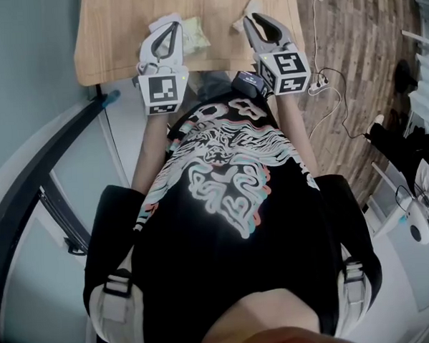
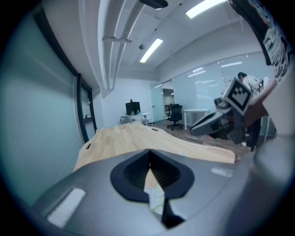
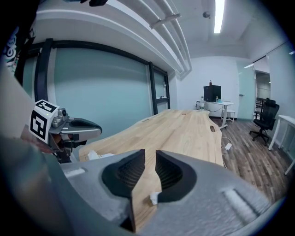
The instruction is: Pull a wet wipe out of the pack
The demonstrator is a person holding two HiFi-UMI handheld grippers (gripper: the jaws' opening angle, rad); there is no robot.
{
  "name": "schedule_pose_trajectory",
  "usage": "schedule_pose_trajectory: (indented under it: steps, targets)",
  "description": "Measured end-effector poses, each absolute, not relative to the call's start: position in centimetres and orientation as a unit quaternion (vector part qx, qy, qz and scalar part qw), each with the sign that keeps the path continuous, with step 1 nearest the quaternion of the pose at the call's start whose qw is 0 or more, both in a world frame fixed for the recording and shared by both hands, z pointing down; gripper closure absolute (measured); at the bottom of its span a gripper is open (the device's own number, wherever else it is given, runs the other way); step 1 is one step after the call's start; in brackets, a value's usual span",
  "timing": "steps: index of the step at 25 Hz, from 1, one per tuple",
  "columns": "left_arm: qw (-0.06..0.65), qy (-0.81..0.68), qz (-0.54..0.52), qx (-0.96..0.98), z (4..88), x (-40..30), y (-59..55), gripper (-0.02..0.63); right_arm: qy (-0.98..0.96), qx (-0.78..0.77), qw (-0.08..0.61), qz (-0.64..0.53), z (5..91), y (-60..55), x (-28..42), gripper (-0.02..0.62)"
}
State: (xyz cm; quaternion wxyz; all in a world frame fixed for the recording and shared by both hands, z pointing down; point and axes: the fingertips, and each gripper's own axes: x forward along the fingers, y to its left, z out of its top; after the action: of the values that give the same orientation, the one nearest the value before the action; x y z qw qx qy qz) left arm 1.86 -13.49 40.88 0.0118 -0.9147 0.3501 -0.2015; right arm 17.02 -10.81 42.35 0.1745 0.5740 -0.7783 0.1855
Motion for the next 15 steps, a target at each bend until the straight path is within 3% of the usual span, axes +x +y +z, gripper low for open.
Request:
schedule_pose_trajectory:
  steps: [2,4,9,15]
  targets:
    - [0.018,0.35,-0.197,-0.916,40.2,2.2,-13.7,0.615,-0.783,0.575,0.166,0.17,41.3,-10.9,17.1,0.532]
    - [0.025,0.35,-0.192,-0.916,39.4,2.5,-13.9,0.615,-0.787,0.578,0.162,0.145,40.1,-10.8,17.1,0.589]
    - [0.038,0.348,-0.174,-0.921,37.0,3.2,-14.2,0.615,-0.795,0.579,0.152,0.097,37.7,-10.5,16.8,0.595]
    - [-0.091,0.302,-0.137,-0.939,37.5,4.0,-13.6,0.617,-0.79,0.59,0.151,0.076,36.2,-10.6,17.2,0.597]
